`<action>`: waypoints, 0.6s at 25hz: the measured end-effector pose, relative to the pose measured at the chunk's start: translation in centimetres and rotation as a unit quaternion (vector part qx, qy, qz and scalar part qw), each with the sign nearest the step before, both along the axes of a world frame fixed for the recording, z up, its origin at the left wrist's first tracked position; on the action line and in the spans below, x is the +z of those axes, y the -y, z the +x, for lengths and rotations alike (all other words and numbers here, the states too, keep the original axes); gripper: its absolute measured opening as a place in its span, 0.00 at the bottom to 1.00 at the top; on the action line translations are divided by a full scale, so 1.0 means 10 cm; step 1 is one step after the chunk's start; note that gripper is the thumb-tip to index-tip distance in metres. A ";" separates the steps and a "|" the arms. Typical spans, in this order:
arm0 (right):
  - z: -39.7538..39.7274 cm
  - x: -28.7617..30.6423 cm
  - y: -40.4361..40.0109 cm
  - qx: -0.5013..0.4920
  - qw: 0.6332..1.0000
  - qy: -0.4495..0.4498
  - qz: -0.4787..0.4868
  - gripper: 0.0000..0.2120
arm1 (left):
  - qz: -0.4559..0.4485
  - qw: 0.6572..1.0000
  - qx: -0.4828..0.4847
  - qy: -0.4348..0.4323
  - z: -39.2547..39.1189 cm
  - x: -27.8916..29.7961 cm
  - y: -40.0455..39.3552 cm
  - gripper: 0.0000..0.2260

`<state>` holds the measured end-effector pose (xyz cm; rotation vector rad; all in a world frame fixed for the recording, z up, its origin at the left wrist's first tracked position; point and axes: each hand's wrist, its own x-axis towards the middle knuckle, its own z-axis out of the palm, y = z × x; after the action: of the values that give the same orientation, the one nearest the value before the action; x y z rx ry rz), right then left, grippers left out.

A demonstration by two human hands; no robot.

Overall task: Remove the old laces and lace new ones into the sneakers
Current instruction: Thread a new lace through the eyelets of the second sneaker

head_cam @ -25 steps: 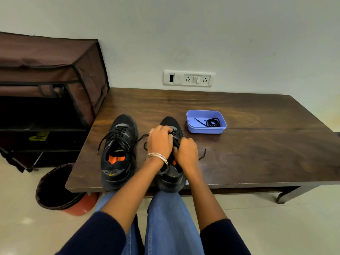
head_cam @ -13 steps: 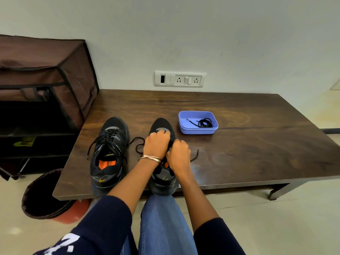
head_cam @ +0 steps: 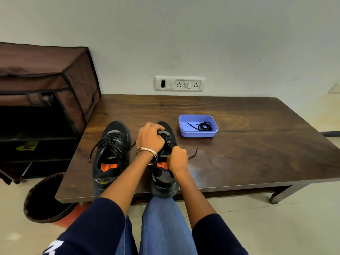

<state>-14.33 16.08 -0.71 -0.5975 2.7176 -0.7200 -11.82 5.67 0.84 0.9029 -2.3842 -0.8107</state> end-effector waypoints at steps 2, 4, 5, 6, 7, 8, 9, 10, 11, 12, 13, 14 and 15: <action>0.00 -0.01 -0.01 -0.004 1.000 0.002 -0.003 0.09 | -0.177 0.970 -0.106 0.126 -0.02 0.14 -0.02 0.13; 0.01 -0.02 -0.01 -0.007 1.000 0.001 -0.006 0.09 | -0.217 0.935 -0.120 0.254 -0.05 0.24 -0.07 0.11; 0.01 -0.03 0.00 -0.010 1.000 0.003 -0.010 0.09 | -0.220 0.925 -0.111 0.288 -0.06 0.26 -0.11 0.10; 0.02 -0.02 0.00 -0.013 1.000 0.005 -0.013 0.09 | -0.230 0.918 -0.107 0.304 -0.08 0.27 -0.16 0.09; 0.01 -0.02 0.00 -0.015 1.000 0.004 -0.016 0.08 | -0.235 0.916 -0.099 0.310 -0.10 0.28 -0.18 0.09; 0.02 -0.01 0.00 -0.015 1.000 0.006 -0.016 0.08 | -0.230 0.915 -0.096 0.317 -0.10 0.27 -0.19 0.10; 0.01 0.00 -0.01 -0.011 1.000 0.007 -0.016 0.08 | -0.231 0.909 -0.103 0.331 -0.11 0.26 -0.21 0.11; 0.00 0.00 -0.01 -0.008 1.000 0.008 -0.015 0.08 | -0.228 0.904 -0.116 0.342 -0.12 0.25 -0.20 0.13; 0.00 0.00 -0.02 -0.004 1.000 0.008 -0.012 0.09 | -0.199 0.907 -0.133 0.345 -0.13 0.23 -0.17 0.13; 0.00 0.02 -0.03 -0.002 1.000 0.008 -0.008 0.09 | -0.133 0.924 -0.146 0.329 -0.11 0.24 -0.14 0.13; 0.01 0.02 -0.03 -0.001 1.000 0.005 -0.005 0.09 | -0.033 0.946 -0.157 0.280 -0.07 0.27 -0.07 0.12; 0.01 0.02 -0.02 -0.004 1.000 -0.001 -0.003 0.09 | 0.103 0.962 -0.151 0.204 -0.01 0.30 0.01 0.11; 0.01 0.02 -0.02 -0.006 1.000 -0.007 -0.001 0.08 | 0.235 0.956 -0.133 0.114 0.06 0.34 0.08 0.11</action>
<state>-14.21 16.28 -0.50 -0.5885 2.7359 -0.7236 -11.24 4.88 4.23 0.8978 -2.5976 -1.4991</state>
